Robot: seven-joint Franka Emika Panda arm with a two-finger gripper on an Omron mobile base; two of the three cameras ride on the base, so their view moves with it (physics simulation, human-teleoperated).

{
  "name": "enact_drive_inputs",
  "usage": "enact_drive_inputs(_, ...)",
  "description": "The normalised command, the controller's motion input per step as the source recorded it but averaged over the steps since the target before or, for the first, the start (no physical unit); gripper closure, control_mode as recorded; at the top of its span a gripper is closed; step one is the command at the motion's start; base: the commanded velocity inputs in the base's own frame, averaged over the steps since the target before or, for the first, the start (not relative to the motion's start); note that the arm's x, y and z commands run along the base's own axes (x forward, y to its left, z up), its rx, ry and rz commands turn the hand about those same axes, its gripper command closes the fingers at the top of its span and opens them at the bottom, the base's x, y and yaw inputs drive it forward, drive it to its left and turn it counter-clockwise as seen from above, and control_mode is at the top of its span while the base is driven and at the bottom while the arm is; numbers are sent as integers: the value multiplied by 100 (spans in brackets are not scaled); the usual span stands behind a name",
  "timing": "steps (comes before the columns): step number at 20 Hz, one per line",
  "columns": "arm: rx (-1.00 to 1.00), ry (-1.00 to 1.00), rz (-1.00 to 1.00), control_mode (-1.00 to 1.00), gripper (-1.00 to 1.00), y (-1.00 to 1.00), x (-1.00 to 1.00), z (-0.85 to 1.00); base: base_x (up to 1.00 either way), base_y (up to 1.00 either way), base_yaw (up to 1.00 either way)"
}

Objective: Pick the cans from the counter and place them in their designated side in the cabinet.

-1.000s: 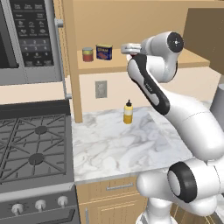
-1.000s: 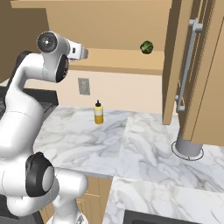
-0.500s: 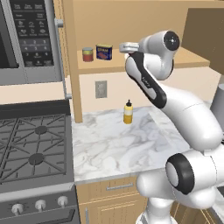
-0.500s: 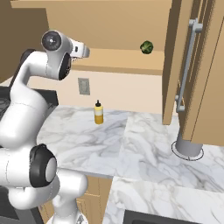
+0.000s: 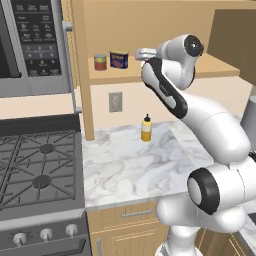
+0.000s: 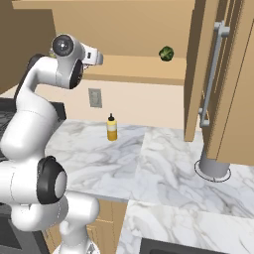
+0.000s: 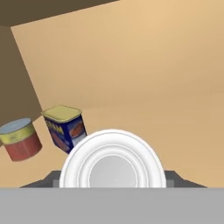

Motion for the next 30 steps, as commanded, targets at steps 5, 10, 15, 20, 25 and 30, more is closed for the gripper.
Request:
enact_drive_inputs(5, 0, 2, 1, -100, 100, 1, 17, -7, 0, 0, 0)
enact_drive_inputs(10, 0, 1, 1, -100, 100, 4, 23, -7, 0, 0, 0)
enact_drive_inputs(15, 0, 0, 1, -100, 100, 6, 22, -4, 0, 0, 0)
enact_drive_inputs(20, 0, 0, 1, -100, 100, 5, 17, -2, 0, 0, 0)
enact_drive_inputs(25, 0, 1, 1, -100, 100, 2, 15, -3, 0, 0, 0)
enact_drive_inputs(30, -1, 3, 0, -100, 100, 0, 14, -5, 0, 0, 0)
